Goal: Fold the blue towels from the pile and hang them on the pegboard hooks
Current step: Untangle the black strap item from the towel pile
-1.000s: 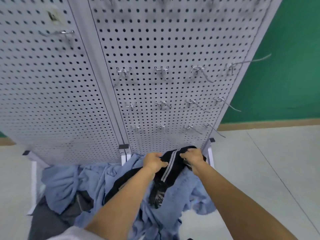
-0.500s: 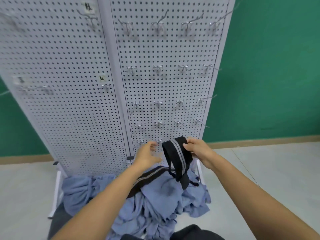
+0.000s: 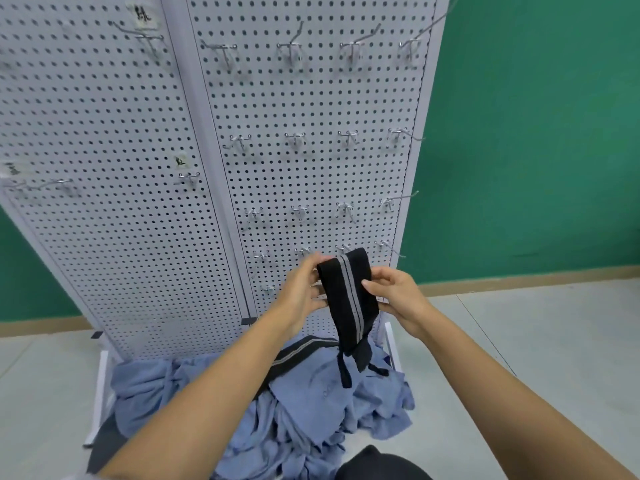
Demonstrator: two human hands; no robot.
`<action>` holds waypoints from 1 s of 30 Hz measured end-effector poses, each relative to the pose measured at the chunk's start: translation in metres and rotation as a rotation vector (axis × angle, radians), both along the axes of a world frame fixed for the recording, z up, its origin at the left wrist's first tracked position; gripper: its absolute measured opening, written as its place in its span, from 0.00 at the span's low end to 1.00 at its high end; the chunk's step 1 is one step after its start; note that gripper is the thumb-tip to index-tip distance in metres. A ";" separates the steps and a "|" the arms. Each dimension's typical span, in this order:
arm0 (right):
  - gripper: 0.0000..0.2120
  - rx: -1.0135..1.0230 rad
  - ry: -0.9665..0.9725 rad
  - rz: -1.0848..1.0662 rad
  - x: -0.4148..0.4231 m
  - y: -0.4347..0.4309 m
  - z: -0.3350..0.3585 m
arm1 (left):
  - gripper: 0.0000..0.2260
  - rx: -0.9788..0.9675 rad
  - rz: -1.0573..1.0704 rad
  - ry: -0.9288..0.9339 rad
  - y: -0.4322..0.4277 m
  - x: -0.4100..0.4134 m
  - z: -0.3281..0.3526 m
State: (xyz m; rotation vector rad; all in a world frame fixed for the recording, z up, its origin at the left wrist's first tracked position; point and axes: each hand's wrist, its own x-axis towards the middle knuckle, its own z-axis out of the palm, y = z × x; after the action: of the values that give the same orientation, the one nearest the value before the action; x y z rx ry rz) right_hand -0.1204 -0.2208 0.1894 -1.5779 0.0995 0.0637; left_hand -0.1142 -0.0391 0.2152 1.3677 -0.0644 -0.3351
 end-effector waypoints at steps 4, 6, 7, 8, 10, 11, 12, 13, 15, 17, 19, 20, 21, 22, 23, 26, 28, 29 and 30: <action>0.05 -0.019 -0.021 -0.034 0.008 0.001 -0.009 | 0.05 0.243 0.096 -0.032 -0.019 0.007 -0.003; 0.08 -0.097 -0.063 -0.091 0.011 0.000 -0.016 | 0.08 0.239 0.154 0.034 -0.025 0.011 -0.006; 0.11 -0.139 -0.090 -0.115 0.011 0.000 -0.019 | 0.08 0.213 0.184 0.062 -0.028 0.013 -0.008; 0.14 -0.169 -0.113 -0.125 0.009 -0.001 -0.023 | 0.08 0.182 0.211 0.086 -0.031 0.016 -0.009; 0.22 -0.204 -0.128 -0.095 0.002 -0.002 -0.033 | 0.08 0.120 0.266 0.123 -0.037 0.020 -0.012; 0.28 -0.222 -0.126 -0.058 -0.002 -0.002 -0.040 | 0.08 0.087 0.290 0.142 -0.040 0.022 -0.013; 0.33 -0.250 -0.119 -0.021 -0.005 -0.002 -0.048 | 0.09 0.041 0.308 0.167 -0.045 0.023 -0.015; 0.38 -0.294 -0.115 0.000 -0.006 -0.001 -0.056 | 0.09 -0.028 0.320 0.199 -0.049 0.024 -0.015; 0.41 -0.390 -0.136 -0.032 -0.007 0.000 -0.071 | 0.06 -0.171 0.329 0.257 -0.057 0.024 -0.014; 0.31 -0.442 -0.178 -0.161 -0.004 -0.005 -0.081 | 0.08 -0.240 0.338 0.295 -0.061 0.024 -0.015; 0.17 -0.512 -0.197 -0.312 -0.004 -0.015 -0.083 | 0.13 -0.232 0.360 0.318 -0.057 0.028 -0.024; 0.14 -0.564 -0.201 -0.351 -0.004 -0.021 -0.082 | 0.17 -0.172 0.358 0.317 -0.053 0.031 -0.032; 0.14 -0.629 -0.195 -0.363 -0.005 -0.028 -0.080 | 0.19 -0.053 0.345 0.295 -0.049 0.032 -0.041; 0.14 -0.697 -0.185 -0.352 -0.006 -0.034 -0.077 | 0.21 0.118 0.312 0.246 -0.046 0.032 -0.048; 0.14 -0.768 -0.164 -0.333 -0.006 -0.039 -0.074 | 0.23 0.285 0.264 0.173 -0.046 0.030 -0.055; 0.16 -0.965 -0.112 -0.248 -0.003 -0.050 -0.065 | 0.24 0.600 0.059 -0.049 -0.062 0.022 -0.072; 0.18 -1.076 -0.075 -0.183 0.000 -0.055 -0.061 | 0.26 0.723 -0.091 -0.148 -0.081 0.017 -0.083; 0.18 -1.119 -0.061 -0.156 0.000 -0.057 -0.059 | 0.27 0.781 -0.137 -0.192 -0.089 0.015 -0.088; 0.18 -1.154 -0.054 -0.134 0.001 -0.059 -0.058 | 0.28 0.835 -0.164 -0.233 -0.098 0.013 -0.092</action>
State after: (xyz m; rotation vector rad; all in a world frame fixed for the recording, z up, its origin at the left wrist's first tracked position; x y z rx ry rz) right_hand -0.1195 -0.2799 0.1317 -2.7163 0.2231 -0.1752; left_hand -0.1012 -0.1371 0.1228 2.2347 -0.2516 -0.3538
